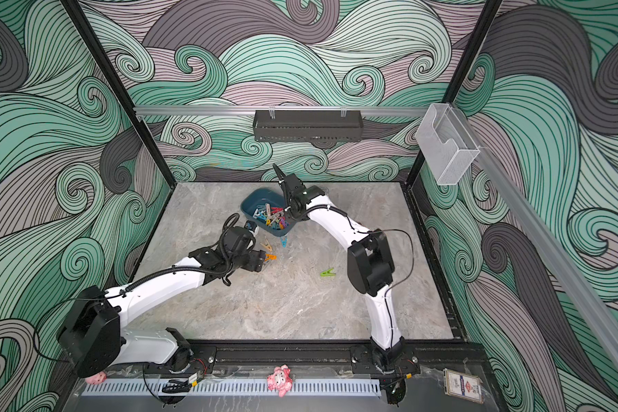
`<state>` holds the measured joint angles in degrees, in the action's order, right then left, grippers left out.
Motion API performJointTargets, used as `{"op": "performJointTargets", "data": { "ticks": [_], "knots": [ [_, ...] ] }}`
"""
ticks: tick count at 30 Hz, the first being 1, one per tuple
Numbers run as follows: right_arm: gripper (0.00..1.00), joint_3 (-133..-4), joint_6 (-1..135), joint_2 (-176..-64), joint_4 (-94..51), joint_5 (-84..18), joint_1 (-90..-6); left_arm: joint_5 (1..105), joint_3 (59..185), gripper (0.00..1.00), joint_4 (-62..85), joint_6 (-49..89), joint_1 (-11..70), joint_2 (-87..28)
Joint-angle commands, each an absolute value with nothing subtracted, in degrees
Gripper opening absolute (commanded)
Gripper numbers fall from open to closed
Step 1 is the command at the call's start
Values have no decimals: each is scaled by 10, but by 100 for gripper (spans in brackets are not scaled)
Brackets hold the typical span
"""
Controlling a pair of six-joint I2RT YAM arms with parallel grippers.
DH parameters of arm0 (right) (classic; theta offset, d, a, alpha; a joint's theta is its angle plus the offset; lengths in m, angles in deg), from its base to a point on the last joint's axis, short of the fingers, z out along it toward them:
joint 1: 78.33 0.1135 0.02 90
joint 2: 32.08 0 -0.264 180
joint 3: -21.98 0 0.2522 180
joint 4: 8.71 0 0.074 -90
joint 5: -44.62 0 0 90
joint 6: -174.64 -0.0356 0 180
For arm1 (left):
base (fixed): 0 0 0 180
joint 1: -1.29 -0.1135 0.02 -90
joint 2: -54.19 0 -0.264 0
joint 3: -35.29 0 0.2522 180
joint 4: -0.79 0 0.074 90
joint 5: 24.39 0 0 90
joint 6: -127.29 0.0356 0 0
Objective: Put the clothespins into the storage box
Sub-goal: Pick up the clothespin from the center of the board.
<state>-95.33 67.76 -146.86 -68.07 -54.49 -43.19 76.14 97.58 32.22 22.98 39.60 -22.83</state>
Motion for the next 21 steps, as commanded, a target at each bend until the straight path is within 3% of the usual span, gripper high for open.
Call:
{"op": "performJointTargets", "data": {
  "ticks": [1, 6, 11, 14, 21],
  "knots": [
    [33, -847, 660, -1398, -660, -549, -431, 712, 977, 85, 298, 263, 415, -226],
    [35, -670, 607, -1290, -654, -547, -432, 696, 989, 85, 292, 289, 454, -242],
    [48, -543, 506, -1204, -647, -536, -451, 689, 1004, 85, 281, 295, 482, -267],
    [52, -495, 462, -1193, -616, -508, -473, 686, 1015, 85, 279, 293, 489, -297],
    [50, -466, 393, -1234, -549, -474, -501, 690, 1028, 85, 284, 291, 503, -313]
  ]
}}
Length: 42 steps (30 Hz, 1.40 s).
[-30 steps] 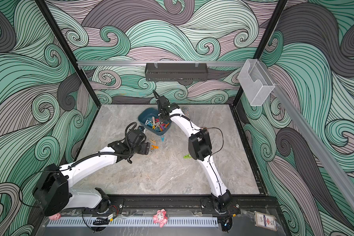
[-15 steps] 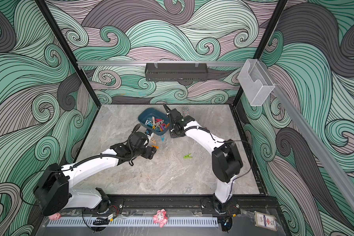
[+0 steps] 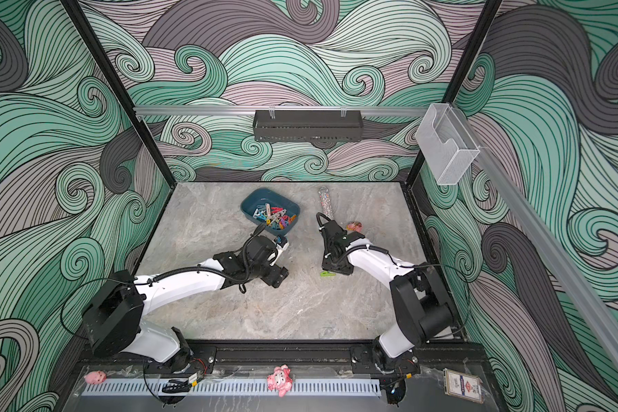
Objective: Put the clothespins into the storage box
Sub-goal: Pick up the clothespin from the center of the board.
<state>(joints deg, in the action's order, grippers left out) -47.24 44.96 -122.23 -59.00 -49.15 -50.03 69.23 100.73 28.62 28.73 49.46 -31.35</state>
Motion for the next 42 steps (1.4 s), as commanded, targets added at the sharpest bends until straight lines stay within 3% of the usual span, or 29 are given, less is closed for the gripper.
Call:
{"op": "performJointTargets", "data": {
  "ticks": [1, 16, 27, 42],
  "knots": [
    [50, -465, 387, -1239, -543, -473, -501, 692, 1026, 85, 284, 290, 503, -313],
    [41, -462, 361, -1304, -487, -454, -501, 698, 1019, 85, 285, 296, 507, -314],
    [14, -472, 383, -1313, -489, -462, -494, 703, 1008, 85, 281, 292, 507, -309],
    [8, -497, 407, -1300, -516, -475, -475, 755, 983, 85, 263, 310, 507, -293]
  ]
}}
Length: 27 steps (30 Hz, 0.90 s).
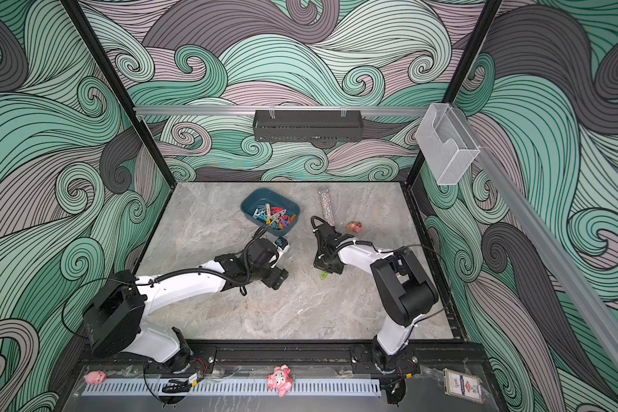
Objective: Put the clothespins into the storage box
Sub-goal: Pick up the clothespin from the center of the board, then place the clothespin in the storage box.
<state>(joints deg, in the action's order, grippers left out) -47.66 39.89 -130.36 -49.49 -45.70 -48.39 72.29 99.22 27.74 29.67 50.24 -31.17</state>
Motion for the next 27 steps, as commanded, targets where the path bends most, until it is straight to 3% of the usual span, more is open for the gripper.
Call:
{"op": "performJointTargets", "data": {
  "ticks": [1, 15, 27],
  "knots": [
    [8, -503, 410, -1299, -521, -478, -473, 766, 980, 85, 259, 310, 507, -289],
    [6, -642, 460, -1316, -584, -503, -428, 863, 943, 86, 283, 309, 474, -192],
    [5, -843, 518, -1438, -593, -527, -425, 860, 908, 86, 323, 206, 348, -120]
  ]
}}
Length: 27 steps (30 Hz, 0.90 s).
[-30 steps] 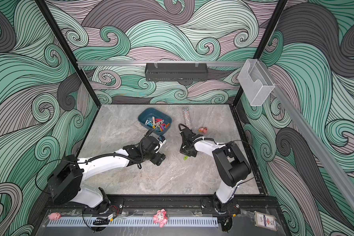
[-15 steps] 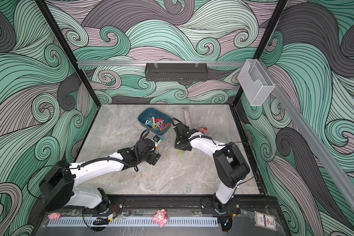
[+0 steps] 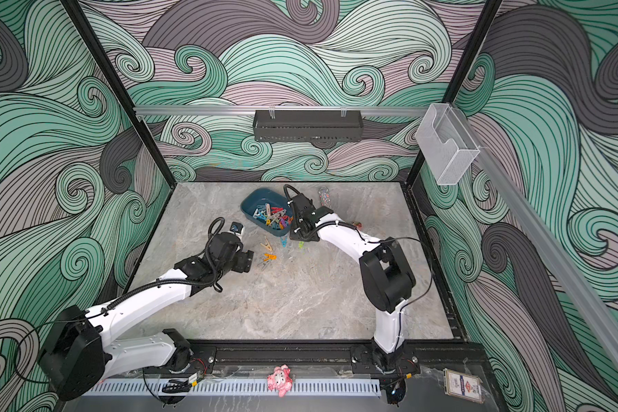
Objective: Put the clothespins into the storage box
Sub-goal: Place the clothespin in the storage box.
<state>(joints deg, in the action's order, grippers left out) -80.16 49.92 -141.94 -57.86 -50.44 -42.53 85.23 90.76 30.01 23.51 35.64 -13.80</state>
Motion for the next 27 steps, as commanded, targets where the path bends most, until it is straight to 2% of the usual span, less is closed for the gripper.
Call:
{"op": "performJointTargets", "data": {
  "ticks": [1, 16, 24, 26, 27],
  "knots": [
    [5, -863, 522, -1452, -594, -528, -425, 862, 906, 86, 325, 204, 344, -117],
    [5, -1156, 607, -1653, -615, -572, -426, 846, 895, 85, 340, 145, 314, -117],
    [6, -1232, 625, -1704, -622, -576, -433, 844, 885, 85, 342, 142, 310, -106],
    [11, -1245, 627, -1709, -628, -574, -433, 841, 886, 85, 341, 140, 310, -107],
    [18, -1252, 629, -1711, -633, -572, -433, 839, 886, 85, 341, 139, 310, -107]
  ]
}}
